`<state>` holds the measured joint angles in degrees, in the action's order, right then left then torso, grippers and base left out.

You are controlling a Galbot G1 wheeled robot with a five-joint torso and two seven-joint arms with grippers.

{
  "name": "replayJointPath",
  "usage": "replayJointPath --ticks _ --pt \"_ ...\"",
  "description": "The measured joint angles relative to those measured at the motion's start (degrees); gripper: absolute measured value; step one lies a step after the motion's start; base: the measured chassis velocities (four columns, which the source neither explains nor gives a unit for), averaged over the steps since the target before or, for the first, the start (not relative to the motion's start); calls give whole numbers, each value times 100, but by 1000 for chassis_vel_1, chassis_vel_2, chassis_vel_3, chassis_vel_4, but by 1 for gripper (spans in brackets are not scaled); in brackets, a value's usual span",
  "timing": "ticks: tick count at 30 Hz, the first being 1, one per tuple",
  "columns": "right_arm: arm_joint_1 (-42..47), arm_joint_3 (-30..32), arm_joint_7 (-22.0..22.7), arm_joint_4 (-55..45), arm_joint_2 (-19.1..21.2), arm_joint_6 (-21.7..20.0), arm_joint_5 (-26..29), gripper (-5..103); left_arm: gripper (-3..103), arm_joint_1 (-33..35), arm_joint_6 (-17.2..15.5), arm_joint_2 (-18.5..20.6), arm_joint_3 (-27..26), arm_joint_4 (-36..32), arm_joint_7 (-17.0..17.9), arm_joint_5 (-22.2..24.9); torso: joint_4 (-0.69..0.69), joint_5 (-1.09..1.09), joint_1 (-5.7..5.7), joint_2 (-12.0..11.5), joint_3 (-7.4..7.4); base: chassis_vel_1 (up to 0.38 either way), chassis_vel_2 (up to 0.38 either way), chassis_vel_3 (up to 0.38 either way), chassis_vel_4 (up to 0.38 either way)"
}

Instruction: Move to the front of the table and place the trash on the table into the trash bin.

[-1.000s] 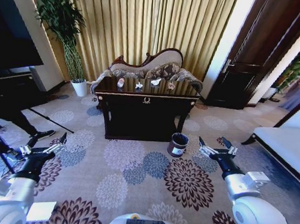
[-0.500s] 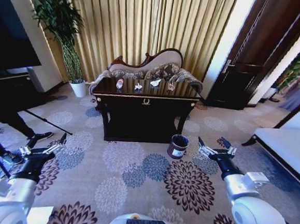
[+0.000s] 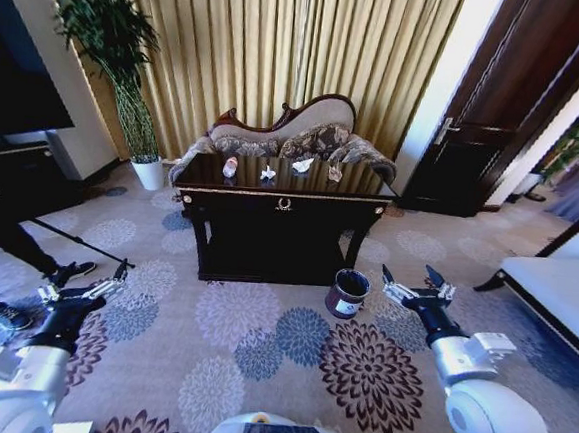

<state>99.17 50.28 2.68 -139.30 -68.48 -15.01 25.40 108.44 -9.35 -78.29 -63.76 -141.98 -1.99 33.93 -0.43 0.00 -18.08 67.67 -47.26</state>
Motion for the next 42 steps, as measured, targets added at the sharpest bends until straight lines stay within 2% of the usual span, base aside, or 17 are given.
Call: replayJointPath --ticks 42 --pt "37 -37 -36 66 -95 129 -92 100 100 120 149 -63 0 -26 -11 -129 -1 1 1 0 0 -135 128 132 -131"
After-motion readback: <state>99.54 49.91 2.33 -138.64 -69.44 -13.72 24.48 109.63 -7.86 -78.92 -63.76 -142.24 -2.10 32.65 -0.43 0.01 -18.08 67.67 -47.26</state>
